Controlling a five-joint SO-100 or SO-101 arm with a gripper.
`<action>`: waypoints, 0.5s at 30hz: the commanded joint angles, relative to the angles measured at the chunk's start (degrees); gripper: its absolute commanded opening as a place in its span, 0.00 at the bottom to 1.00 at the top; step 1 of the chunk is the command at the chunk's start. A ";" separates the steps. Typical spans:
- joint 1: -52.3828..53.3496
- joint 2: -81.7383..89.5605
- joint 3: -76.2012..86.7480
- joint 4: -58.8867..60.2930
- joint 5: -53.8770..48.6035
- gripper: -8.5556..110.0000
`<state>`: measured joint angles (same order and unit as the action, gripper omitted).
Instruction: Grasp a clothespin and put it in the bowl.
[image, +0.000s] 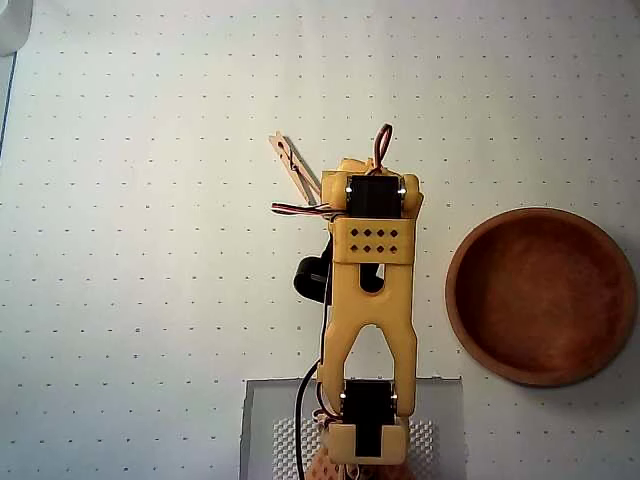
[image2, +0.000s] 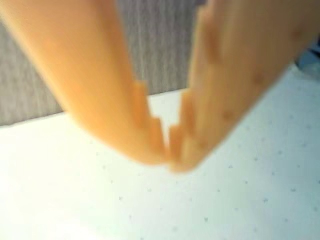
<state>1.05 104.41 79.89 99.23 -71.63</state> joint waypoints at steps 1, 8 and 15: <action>0.18 -0.70 -2.55 1.14 -2.29 0.04; 1.76 -5.71 -3.08 1.14 -8.79 0.04; 2.99 -7.29 -2.02 0.35 -19.86 0.04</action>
<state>4.04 96.68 79.80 99.58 -87.89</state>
